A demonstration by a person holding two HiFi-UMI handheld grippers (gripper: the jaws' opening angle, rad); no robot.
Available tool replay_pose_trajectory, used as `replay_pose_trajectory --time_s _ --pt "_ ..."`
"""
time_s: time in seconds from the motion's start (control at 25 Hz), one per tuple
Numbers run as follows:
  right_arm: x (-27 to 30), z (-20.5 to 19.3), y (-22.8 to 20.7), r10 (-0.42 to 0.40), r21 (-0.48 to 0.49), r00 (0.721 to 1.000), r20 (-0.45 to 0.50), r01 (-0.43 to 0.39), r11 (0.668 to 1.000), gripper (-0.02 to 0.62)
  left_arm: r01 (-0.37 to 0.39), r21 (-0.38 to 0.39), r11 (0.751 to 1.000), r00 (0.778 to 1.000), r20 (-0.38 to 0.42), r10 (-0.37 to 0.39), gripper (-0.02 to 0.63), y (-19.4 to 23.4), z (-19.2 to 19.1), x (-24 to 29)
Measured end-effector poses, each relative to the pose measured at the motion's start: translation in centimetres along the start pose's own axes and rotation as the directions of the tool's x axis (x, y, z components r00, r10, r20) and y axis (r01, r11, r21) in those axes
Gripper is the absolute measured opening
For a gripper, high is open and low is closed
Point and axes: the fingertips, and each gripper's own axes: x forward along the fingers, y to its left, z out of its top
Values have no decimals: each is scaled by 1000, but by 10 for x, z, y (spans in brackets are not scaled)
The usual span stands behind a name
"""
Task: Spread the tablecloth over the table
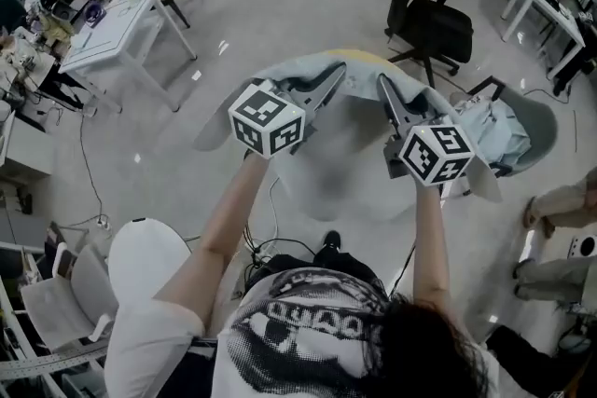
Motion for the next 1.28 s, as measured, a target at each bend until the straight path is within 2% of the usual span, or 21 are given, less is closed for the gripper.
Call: replay_pose_trajectory --time_s 0.2,0.6,0.8,0.96,1.28 --pt "36 10 -34 15 -37 1000 -16 -15 999 95 -11 11 1000 1000 -13 11 71 32 3 37" --pt "121 42 -75 19 -90 999 -27 -22 996 97 -12 48 999 1000 -12 13 72 111 27 88" --pt "180 67 -107 -19 -157 999 -32 13 988 97 14 55 998 1000 11 -14 71 169 44 129" --pt "224 96 -135 -59 -202 998 -1 57 978 97 60 60 996 998 33 -62 71 213 64 168" --pt "286 158 -179 -134 -321 990 46 141 936 97 113 150 982 989 80 -126 75 273 113 232"
